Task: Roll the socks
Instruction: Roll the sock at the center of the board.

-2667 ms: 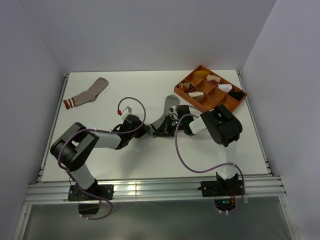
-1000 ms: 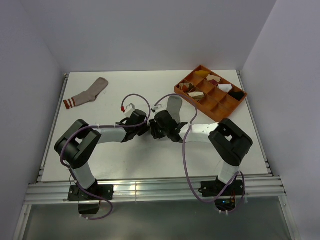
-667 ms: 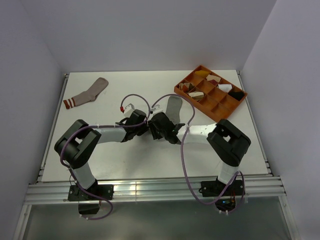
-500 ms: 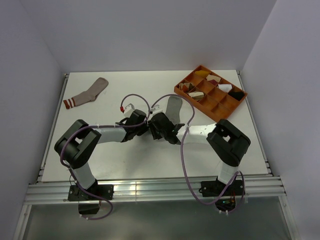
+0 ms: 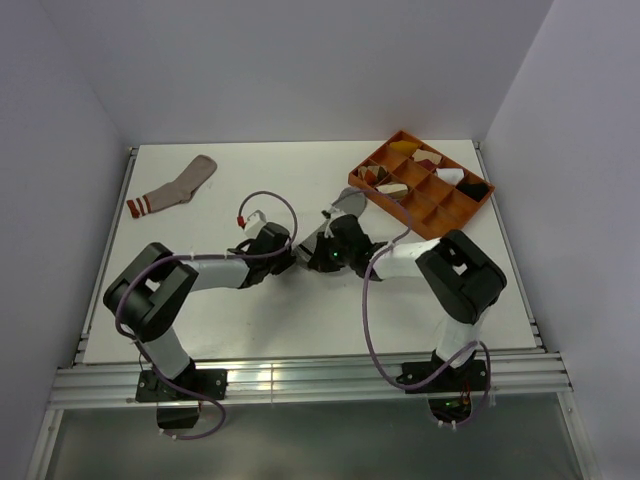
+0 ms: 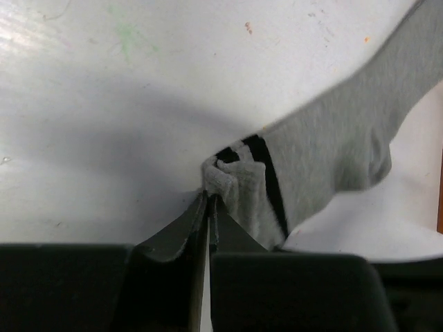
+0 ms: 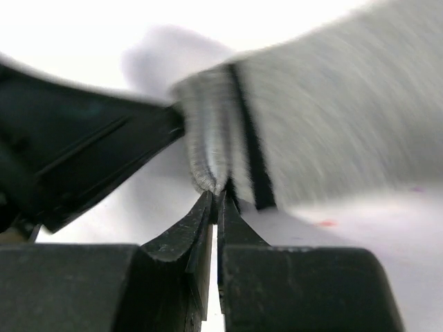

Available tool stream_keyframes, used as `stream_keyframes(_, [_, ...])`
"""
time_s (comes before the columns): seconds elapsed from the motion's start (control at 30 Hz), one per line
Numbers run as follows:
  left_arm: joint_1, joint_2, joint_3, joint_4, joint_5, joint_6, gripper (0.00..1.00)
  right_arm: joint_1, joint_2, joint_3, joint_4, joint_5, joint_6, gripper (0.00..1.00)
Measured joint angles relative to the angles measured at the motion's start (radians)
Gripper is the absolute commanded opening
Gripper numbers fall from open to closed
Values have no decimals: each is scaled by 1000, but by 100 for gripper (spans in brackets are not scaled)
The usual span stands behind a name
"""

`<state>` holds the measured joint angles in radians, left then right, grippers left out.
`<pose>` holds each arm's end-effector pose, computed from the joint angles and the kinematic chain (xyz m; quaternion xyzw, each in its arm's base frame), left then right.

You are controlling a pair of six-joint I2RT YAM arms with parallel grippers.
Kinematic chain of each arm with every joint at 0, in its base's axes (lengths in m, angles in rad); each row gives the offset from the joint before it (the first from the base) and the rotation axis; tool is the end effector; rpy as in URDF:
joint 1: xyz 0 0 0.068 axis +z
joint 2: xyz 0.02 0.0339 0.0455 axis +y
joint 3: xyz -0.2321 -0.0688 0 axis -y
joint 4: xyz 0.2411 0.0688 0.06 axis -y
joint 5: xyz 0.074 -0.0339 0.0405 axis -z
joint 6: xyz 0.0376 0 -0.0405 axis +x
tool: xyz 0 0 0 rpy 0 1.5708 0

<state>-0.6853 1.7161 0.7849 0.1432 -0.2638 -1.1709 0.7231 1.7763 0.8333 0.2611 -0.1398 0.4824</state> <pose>0.2566 -0.1971 0.1073 -0.2690 0.8774 -0.2299 0.3240 0.2544 0.2315 0.1107 -0.1379 0.8905 0.2951 0.3176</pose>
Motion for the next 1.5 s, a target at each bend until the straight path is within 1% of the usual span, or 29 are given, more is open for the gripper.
stream_keyframes(0.1, [-2,-17,-19,2,0,-1,16,-101,12,-30,61,-123,87,0])
stream_keyframes(0.23, [-5,-42,-43,2,0,0,25,-193,80,-46,177,-275,213,0])
stream_keyframes(0.37, [-5,-77,-81,20,0,1,39,-245,137,-50,256,-400,309,0])
stream_keyframes(0.47, [-5,-95,-105,45,1,8,40,-260,155,-36,256,-444,333,0])
stream_keyframes(0.53, [-4,-97,-114,65,2,10,44,-261,163,-17,233,-456,332,0])
stream_keyframes(0.57, [-4,-97,-116,76,2,11,50,-261,167,-6,219,-461,330,0])
stream_keyframes(0.63, [-2,-97,-117,93,3,18,53,-261,177,19,189,-473,326,0])
stream_keyframes(0.8, [24,-92,-117,140,7,24,54,-261,188,67,113,-493,303,0])
stream_keyframes(0.87, [39,-79,-117,162,12,24,50,-261,194,83,93,-501,296,0])
stream_keyframes(1.0, [68,-36,-112,208,31,24,45,-261,203,103,65,-515,286,0])
stream_keyframes(1.33, [73,10,-89,266,64,30,47,-261,210,131,22,-527,272,0])
stream_keyframes(1.5, [73,37,-61,273,67,32,45,-261,211,139,3,-527,263,0])
